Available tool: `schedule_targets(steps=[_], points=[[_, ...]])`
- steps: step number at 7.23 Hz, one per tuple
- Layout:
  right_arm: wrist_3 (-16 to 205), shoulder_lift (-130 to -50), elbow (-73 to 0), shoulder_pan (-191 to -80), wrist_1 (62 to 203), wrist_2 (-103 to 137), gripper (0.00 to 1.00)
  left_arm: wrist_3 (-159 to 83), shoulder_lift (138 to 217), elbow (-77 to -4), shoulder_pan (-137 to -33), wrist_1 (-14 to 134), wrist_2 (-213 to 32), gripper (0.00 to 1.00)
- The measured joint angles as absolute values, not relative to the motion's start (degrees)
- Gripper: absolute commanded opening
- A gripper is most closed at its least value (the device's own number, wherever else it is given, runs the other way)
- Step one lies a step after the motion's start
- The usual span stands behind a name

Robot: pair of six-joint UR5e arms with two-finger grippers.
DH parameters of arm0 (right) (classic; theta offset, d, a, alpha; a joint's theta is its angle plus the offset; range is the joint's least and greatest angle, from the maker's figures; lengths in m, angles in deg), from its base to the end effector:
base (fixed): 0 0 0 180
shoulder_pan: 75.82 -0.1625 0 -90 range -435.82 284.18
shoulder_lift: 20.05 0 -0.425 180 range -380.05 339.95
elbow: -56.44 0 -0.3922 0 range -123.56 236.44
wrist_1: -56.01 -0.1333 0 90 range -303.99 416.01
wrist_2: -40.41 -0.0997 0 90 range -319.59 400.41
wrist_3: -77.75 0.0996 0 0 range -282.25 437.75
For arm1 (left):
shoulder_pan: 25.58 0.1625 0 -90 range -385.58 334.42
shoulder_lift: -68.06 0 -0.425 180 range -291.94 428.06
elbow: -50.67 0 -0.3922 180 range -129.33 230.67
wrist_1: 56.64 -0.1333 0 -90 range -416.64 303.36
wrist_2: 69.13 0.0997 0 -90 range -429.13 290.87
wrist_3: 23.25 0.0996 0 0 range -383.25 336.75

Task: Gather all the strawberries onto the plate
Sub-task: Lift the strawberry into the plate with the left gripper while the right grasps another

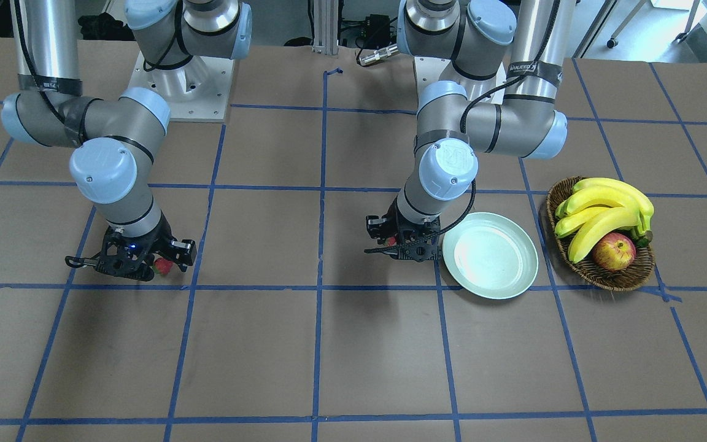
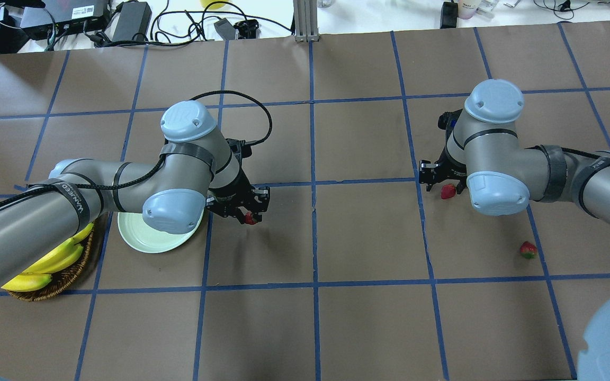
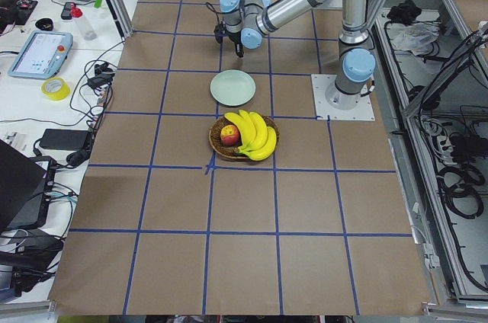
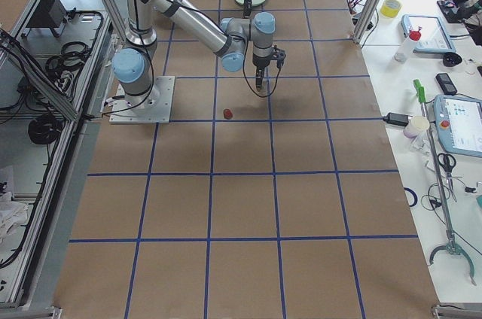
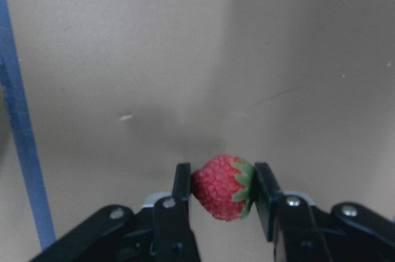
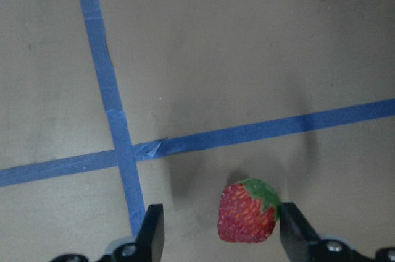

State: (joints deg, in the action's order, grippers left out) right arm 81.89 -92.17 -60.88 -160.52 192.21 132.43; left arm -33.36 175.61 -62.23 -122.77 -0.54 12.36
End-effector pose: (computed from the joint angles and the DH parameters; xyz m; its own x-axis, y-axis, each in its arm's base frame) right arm 0.0823 -0.5181 0.1909 -0.9858 0.1646 0.0339 0.1640 0.9863 -0.0200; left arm -0.2113 -0.4918 0.2040 -0.9899 -0.0676 0.1247 -0.0502 0.9891 0.1381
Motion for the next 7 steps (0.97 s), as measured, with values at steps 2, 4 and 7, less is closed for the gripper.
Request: schedule_targets(steps=[2,4,7], points=[[81.6,-91.6,-60.6,-160.4,192.2,132.8,0.67,-31.6,174.5,-52.5,-119.2,9.8,13.5,0.0],[81.4,-91.5,-60.8,-160.4,192.1,133.7,0.63,-23.9,174.4,-47.1,-112.8,14.3,16.3,0.0],[81.0,-91.5,-60.8,-160.3,191.6,134.0,0.62,-12.9,175.8,-49.6,-104.7,13.4,18.2,0.29]])
